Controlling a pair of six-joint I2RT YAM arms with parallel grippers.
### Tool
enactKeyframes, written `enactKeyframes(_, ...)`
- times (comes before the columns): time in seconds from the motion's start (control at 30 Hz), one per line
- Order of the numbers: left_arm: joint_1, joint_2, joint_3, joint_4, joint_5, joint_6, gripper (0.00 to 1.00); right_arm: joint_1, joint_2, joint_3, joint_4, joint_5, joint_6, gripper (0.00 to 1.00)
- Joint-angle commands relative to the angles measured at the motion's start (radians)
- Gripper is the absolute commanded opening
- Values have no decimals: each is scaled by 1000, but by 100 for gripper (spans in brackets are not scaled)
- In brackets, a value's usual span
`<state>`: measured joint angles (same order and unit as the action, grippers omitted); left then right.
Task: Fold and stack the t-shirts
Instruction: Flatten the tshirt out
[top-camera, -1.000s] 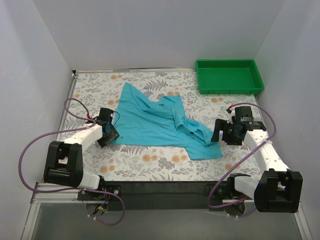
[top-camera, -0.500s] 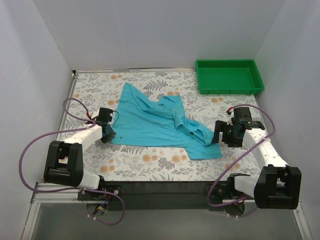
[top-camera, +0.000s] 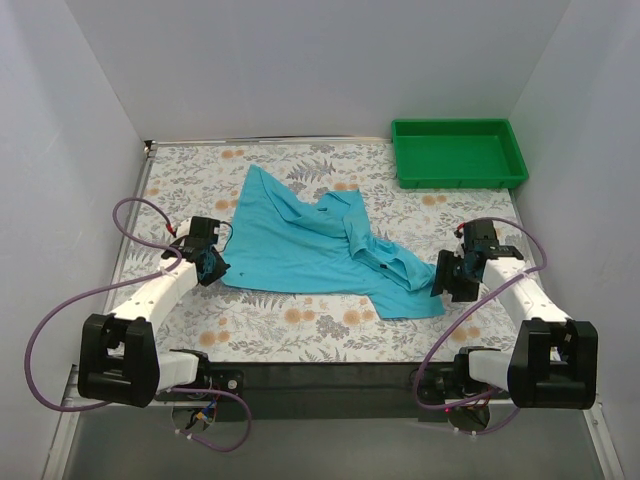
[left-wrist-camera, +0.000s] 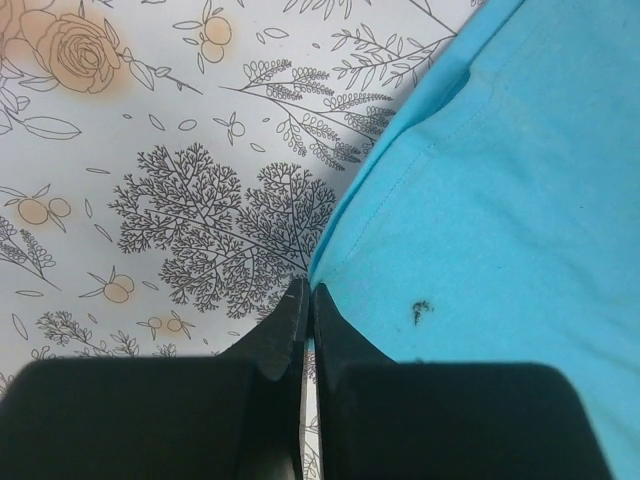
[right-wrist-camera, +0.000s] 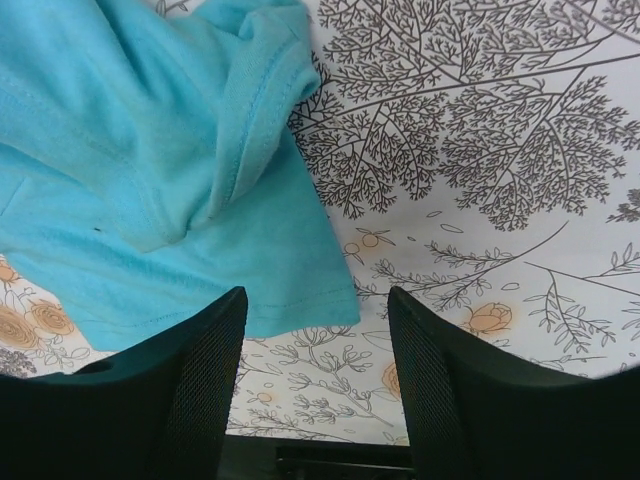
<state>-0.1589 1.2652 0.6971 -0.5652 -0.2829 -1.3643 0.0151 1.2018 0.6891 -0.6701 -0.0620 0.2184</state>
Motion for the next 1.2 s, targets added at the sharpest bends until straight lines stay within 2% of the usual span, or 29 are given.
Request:
enactKeyframes(0.0, 1, -35, 30, -24, -41, 25, 0, 5, 10, -22, 33, -1, 32, 52)
enactKeyframes(0.03, 1, -33, 36, -27, -42, 28, 0, 6, 12, -28, 35, -10, 38, 47)
enactKeyframes(0.17, 1, -35, 53, -33, -35, 41, 0, 26, 13, -60, 41, -6, 59, 42)
enactKeyframes(0.6, 1, -39, 67, -36, -12, 53, 0, 94, 67, -103, 64, 105, 121, 41)
enactKeyframes(0.7, 1, -36, 77, -42, -13, 53, 0, 114, 74, -102, 66, 105, 127, 32)
enactKeyframes(0.8, 2, -33, 88, -45, -18, 54, 0, 128, 67, -91, 67, 80, 139, 14)
enactKeyframes(0.83, 2, -27, 99, -47, -22, 53, 0, 128, 61, -82, 66, 70, 142, 5)
enactKeyframes(0.87, 5, -21, 110, -48, -25, 54, 0, 129, 55, -57, 64, 70, 142, 1)
enactKeyframes(1.03, 36, 42, 267, -77, -24, 67, 0, 129, 59, 131, 35, 45, 128, 1)
enactKeyframes(1.17, 71, 123, 514, -122, -42, 73, 0, 129, 142, 418, -3, 38, 104, 1)
